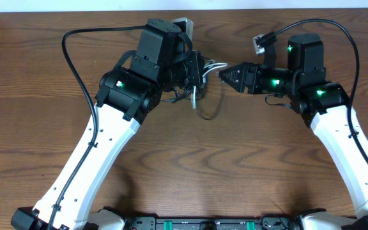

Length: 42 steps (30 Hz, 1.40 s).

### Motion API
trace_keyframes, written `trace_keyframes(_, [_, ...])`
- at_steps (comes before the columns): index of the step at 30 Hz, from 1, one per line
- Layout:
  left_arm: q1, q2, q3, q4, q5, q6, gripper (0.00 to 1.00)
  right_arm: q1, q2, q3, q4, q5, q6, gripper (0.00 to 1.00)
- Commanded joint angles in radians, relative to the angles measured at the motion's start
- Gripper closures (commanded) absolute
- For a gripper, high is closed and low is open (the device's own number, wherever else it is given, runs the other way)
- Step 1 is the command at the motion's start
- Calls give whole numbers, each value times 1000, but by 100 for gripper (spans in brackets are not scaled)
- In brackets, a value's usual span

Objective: Untangle cables

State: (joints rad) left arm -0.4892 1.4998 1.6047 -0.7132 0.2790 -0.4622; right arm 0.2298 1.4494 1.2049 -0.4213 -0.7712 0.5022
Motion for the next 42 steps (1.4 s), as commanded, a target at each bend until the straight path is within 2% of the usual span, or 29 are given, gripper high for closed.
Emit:
trace_keyframes(1, [0,-1,-3,8,-11,24,92,8,4,10,13,-21,50,37])
trace_keyframes(9, [0,8,-26,15,-19,12,93,10,4,10,71,-21,160,42])
trace_keyframes(17, [0,27,-26,34,-62,-61,92,50,4,10,71,-5,174,44])
trace_keyframes(21, [-1,28,-26,34,-61,-74,93,70,4,10,70,72,203,44])
trace_keyframes(25, [-1,29,-26,34,-59,-79,93,81,4,10,70,191,271,50])
trace_keyframes(29, [-1,29,-26,34,-59,-90,93,89,7,10,77,294,326,52])
trace_keyframes(42, [-2,50,-27,34,-58,-98,93,137,62,10,203,271,365,52])
